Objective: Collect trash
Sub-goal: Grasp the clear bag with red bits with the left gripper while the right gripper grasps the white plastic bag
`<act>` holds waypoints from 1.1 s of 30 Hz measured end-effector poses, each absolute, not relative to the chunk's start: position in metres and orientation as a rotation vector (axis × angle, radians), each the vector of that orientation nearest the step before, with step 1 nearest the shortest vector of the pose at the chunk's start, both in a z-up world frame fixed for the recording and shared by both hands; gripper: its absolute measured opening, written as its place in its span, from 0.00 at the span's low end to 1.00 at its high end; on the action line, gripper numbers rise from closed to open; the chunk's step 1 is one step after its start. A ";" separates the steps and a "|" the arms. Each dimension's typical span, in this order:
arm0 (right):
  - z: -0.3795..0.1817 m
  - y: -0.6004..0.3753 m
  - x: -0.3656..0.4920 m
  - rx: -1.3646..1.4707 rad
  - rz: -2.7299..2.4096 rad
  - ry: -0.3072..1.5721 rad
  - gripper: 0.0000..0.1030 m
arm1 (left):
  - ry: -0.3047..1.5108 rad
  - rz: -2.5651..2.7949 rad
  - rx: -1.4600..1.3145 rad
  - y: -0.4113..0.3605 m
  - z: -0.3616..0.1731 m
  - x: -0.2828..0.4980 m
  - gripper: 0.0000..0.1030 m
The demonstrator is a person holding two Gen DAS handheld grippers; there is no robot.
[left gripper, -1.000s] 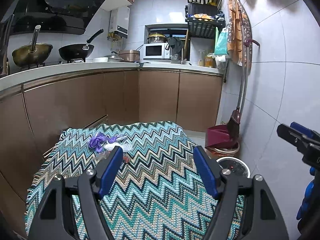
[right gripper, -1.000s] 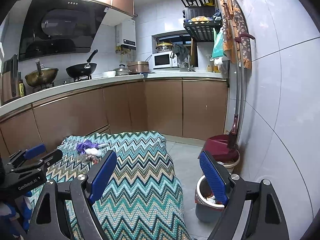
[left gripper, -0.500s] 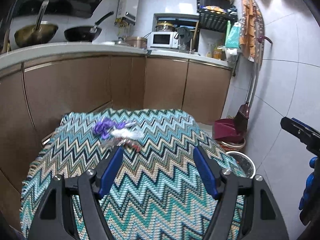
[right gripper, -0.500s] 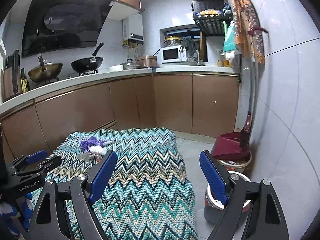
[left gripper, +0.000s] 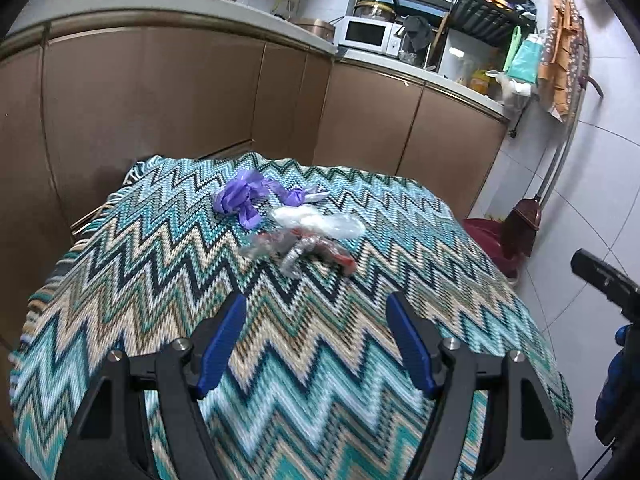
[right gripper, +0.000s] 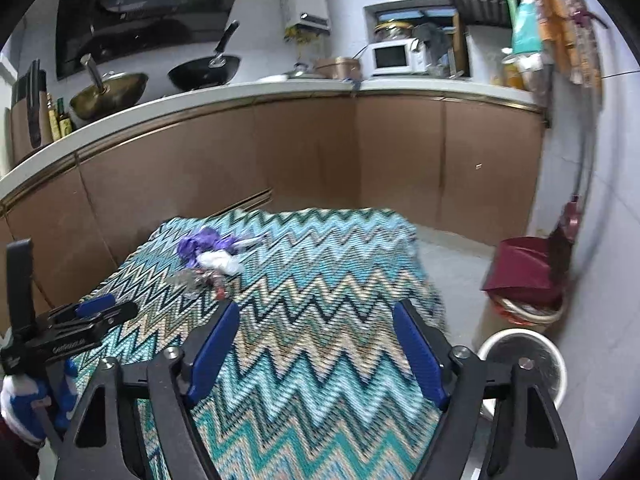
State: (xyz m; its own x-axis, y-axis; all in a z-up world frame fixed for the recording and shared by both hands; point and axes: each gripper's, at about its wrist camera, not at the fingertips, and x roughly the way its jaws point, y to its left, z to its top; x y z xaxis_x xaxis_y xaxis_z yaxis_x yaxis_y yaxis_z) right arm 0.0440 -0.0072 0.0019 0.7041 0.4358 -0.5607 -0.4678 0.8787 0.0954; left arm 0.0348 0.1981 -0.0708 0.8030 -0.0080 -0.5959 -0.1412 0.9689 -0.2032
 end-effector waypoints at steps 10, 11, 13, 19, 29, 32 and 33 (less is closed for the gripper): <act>-0.022 0.044 0.108 -0.004 0.693 0.699 0.55 | 0.680 -0.083 -0.245 0.240 -0.086 0.110 0.68; -0.023 0.048 0.113 0.005 0.705 0.705 0.54 | 0.685 -0.096 -0.242 0.242 -0.088 0.117 0.68; -0.027 0.061 0.128 0.015 0.739 0.723 0.53 | 0.696 -0.105 -0.235 0.246 -0.093 0.129 0.68; -0.047 0.103 0.162 0.013 0.821 0.777 0.52 | 0.739 -0.144 -0.242 0.254 -0.111 0.148 0.59; -0.086 0.143 0.195 0.016 0.875 0.878 0.41 | 0.832 -0.230 -0.255 0.247 -0.133 0.164 0.16; -0.097 0.147 0.201 0.030 0.882 0.909 0.29 | 0.844 -0.236 -0.280 0.249 -0.136 0.166 0.11; -0.099 0.149 0.202 0.033 0.885 0.913 0.22 | 0.846 -0.238 -0.286 0.250 -0.137 0.166 0.08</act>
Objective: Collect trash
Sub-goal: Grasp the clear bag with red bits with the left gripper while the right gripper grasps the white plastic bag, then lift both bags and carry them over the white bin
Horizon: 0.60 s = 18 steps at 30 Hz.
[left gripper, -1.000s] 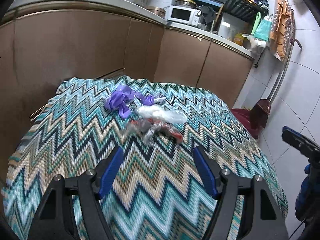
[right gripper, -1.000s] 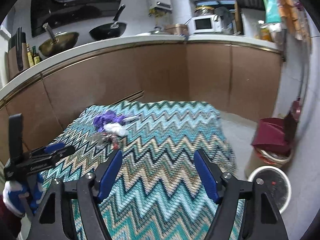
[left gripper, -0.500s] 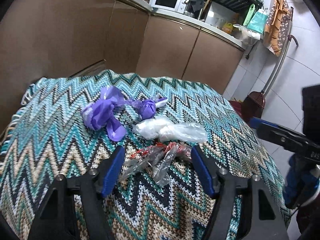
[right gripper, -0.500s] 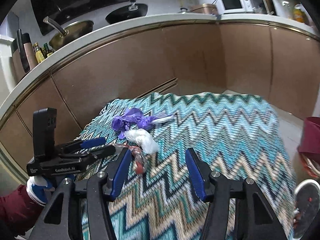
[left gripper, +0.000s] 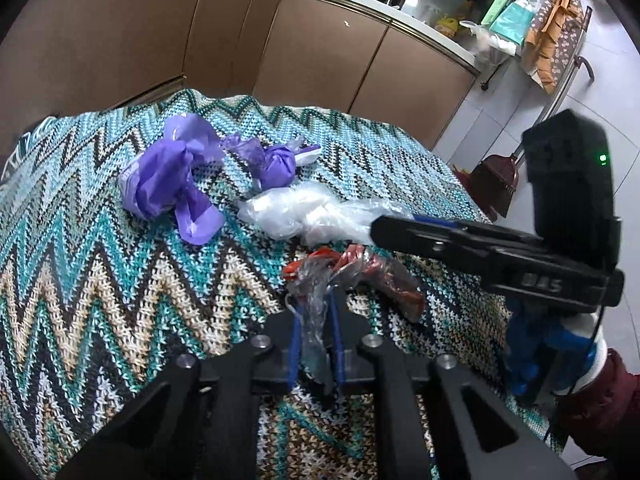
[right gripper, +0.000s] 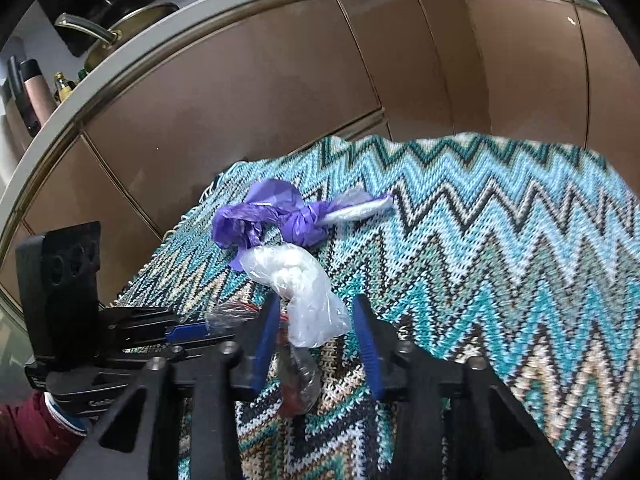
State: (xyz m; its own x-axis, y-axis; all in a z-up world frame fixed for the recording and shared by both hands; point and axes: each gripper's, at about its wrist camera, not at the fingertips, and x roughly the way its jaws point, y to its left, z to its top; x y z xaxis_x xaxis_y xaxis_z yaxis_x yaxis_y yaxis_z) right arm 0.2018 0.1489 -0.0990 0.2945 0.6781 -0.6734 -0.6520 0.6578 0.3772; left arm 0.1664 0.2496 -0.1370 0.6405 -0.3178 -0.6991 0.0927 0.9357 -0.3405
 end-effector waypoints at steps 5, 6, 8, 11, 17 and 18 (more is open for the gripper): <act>-0.091 0.147 0.197 0.028 0.880 0.880 0.08 | 0.840 -0.208 -0.257 0.248 -0.135 0.163 0.03; -0.086 0.144 0.193 0.026 0.876 0.869 0.08 | 0.833 -0.198 -0.244 0.246 -0.133 0.160 0.03; -0.074 0.136 0.184 0.022 0.865 0.844 0.08 | 0.820 -0.187 -0.238 0.242 -0.128 0.151 0.02; -0.051 0.119 0.168 0.017 0.843 0.805 0.08 | 0.802 -0.184 -0.248 0.234 -0.116 0.134 0.02; -0.012 0.076 0.127 0.037 0.780 0.743 0.08 | 0.736 -0.171 -0.233 0.220 -0.075 0.089 0.02; -0.005 0.063 0.115 0.044 0.765 0.731 0.08 | 0.729 -0.170 -0.232 0.220 -0.070 0.085 0.02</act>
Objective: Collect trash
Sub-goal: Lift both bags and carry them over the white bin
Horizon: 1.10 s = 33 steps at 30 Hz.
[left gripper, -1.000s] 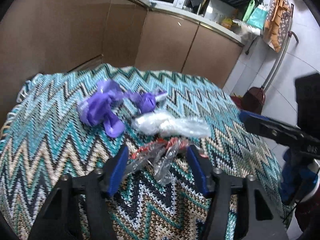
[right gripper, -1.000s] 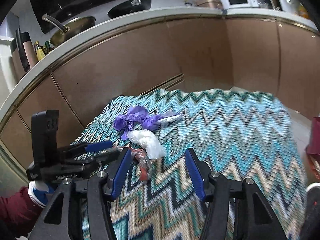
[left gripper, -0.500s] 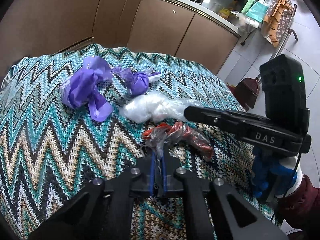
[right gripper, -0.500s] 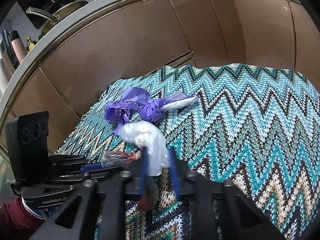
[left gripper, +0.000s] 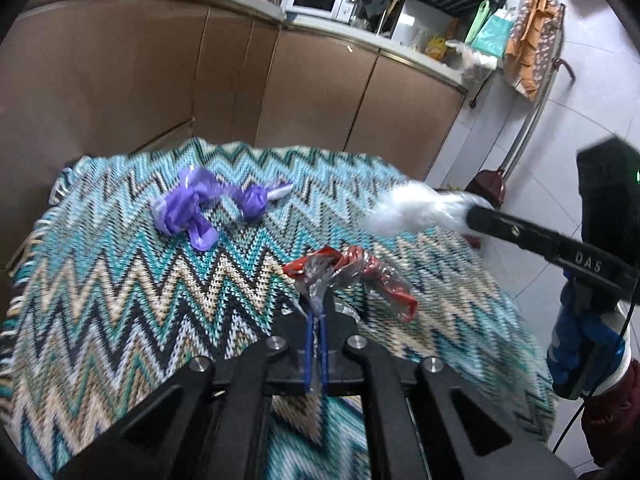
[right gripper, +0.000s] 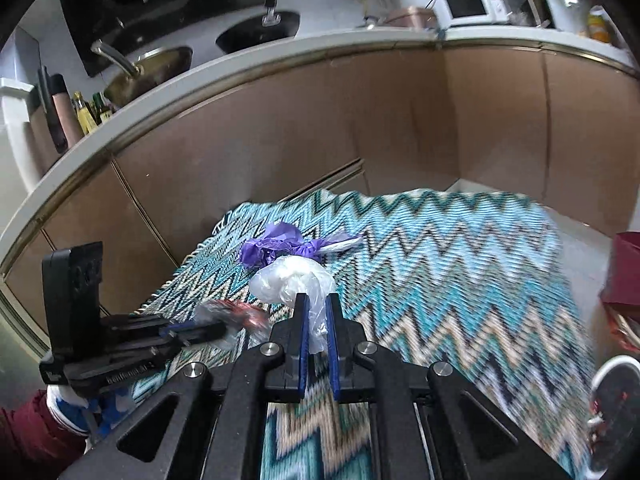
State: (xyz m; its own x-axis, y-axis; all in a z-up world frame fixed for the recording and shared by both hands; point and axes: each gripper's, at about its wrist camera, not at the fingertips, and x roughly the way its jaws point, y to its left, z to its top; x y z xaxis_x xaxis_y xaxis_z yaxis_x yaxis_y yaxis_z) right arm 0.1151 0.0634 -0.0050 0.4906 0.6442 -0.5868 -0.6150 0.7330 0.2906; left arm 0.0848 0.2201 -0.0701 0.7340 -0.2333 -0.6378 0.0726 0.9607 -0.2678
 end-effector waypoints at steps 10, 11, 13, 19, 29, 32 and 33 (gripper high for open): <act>0.030 -0.023 0.038 0.081 0.631 0.645 0.08 | 0.652 -0.170 -0.191 0.184 -0.013 0.023 0.02; 0.033 -0.032 0.030 0.083 0.616 0.634 0.08 | 0.644 -0.174 -0.189 0.177 -0.006 0.017 0.02; 0.039 -0.047 0.017 0.093 0.591 0.613 0.08 | 0.633 -0.182 -0.187 0.165 0.003 0.012 0.02; 0.050 -0.095 -0.022 0.127 0.501 0.558 0.08 | 0.611 -0.245 -0.162 0.114 0.024 -0.002 0.02; 0.009 -0.182 -0.028 0.239 0.283 0.579 0.08 | 0.665 -0.363 -0.044 0.000 0.024 0.048 0.02; -0.009 -0.205 -0.018 0.262 0.214 0.598 0.08 | 0.682 -0.392 -0.004 -0.033 0.017 0.077 0.02; -0.013 -0.214 -0.013 0.265 0.193 0.604 0.08 | 0.688 -0.402 0.015 -0.047 0.013 0.089 0.02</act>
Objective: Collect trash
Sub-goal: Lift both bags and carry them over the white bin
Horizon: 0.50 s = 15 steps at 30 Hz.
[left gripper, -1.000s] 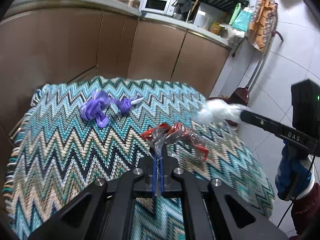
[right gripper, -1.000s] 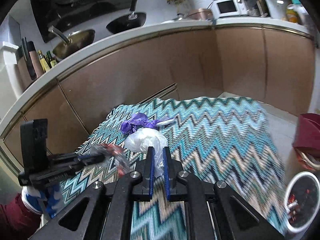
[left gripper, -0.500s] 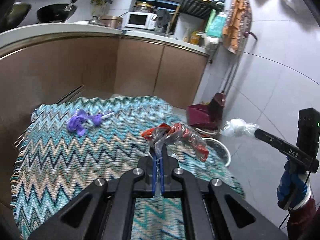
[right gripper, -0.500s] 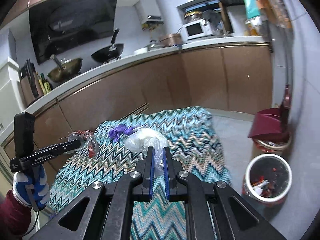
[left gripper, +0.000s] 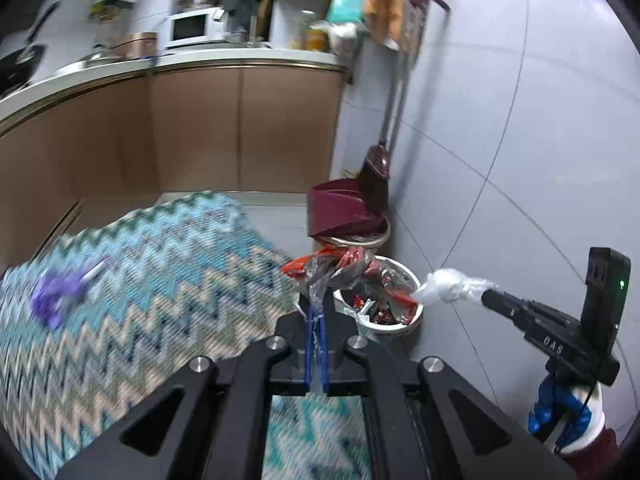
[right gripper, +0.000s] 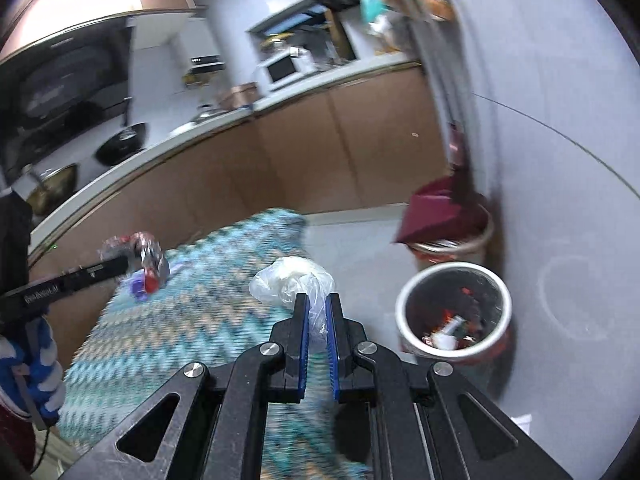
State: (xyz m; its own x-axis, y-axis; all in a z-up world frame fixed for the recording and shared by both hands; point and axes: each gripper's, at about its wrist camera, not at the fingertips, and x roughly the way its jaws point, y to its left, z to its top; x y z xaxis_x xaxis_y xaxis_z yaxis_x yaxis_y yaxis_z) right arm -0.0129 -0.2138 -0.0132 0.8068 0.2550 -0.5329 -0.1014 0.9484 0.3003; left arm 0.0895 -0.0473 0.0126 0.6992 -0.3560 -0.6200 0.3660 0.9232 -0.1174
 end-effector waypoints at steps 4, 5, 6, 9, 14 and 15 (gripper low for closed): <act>-0.033 -0.242 0.011 0.269 0.118 0.629 0.08 | 0.733 -0.440 0.046 -0.098 -0.011 0.141 0.02; -0.040 -0.250 0.021 0.277 0.094 0.640 0.08 | 0.742 -0.445 0.046 -0.105 -0.016 0.149 0.02; -0.046 -0.257 0.030 0.279 0.074 0.651 0.08 | 0.759 -0.452 0.048 -0.121 -0.025 0.166 0.02; -0.066 -0.278 0.055 0.295 0.020 0.676 0.09 | 0.806 -0.475 0.053 -0.154 -0.049 0.203 0.02; -0.096 -0.306 0.091 0.315 -0.044 0.709 0.10 | 0.863 -0.484 0.071 -0.201 -0.091 0.253 0.02; -0.103 -0.311 0.100 0.316 -0.053 0.716 0.10 | 0.867 -0.483 0.074 -0.208 -0.099 0.261 0.02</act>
